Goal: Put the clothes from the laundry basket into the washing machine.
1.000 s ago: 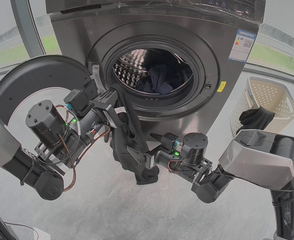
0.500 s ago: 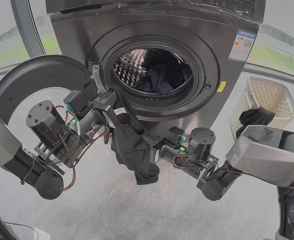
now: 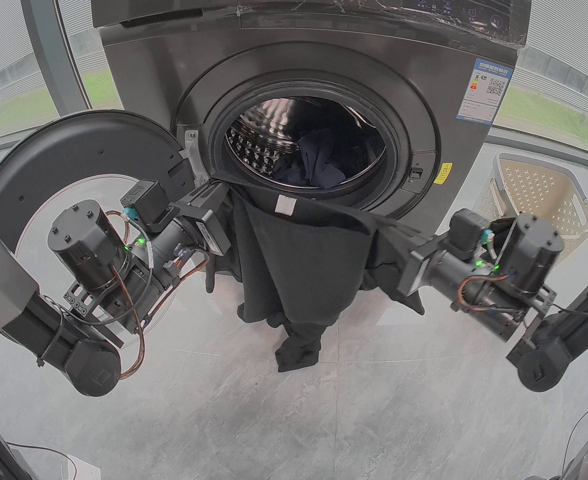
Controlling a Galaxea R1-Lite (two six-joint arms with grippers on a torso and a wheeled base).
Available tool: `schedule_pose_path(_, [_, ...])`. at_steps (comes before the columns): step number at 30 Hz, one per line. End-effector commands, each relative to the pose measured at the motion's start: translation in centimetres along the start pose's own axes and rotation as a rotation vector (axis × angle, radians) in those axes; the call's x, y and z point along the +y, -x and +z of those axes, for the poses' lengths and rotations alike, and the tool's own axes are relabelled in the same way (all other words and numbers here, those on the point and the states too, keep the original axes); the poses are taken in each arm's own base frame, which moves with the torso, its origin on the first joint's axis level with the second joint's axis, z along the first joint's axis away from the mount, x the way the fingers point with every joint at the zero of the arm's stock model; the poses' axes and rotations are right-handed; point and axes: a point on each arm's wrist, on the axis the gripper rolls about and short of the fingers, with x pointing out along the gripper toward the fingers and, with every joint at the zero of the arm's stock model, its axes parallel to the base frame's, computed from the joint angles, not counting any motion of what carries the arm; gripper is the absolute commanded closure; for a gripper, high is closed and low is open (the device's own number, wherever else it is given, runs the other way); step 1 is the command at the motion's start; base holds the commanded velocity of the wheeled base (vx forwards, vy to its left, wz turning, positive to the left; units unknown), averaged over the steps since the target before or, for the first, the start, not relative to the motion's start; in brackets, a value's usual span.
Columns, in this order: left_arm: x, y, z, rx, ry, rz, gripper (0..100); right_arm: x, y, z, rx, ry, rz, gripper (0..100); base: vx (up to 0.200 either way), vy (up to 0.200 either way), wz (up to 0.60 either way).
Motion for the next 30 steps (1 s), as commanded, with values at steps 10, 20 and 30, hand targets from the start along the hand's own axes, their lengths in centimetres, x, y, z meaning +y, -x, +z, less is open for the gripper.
schedule_pose_path(10, [-2.0,3.3,3.9,-0.045,0.015,-0.072,100,0.1,5.4,6.8,-0.228,-0.043,-0.047,100,0.0,0.0,0.0])
schedule_pose_path(20, [-2.6,3.4,5.8,-0.11,0.014,-0.11,100,1.0,5.5,8.4,-0.297,-0.079,-0.044,100,0.0,0.0,0.0])
schedule_pose_path(30, [-2.5,5.0,7.4,-0.036,0.003,-0.09,100,0.8,5.3,8.0,-0.287,-0.082,-0.075,100,0.0,0.0,0.0])
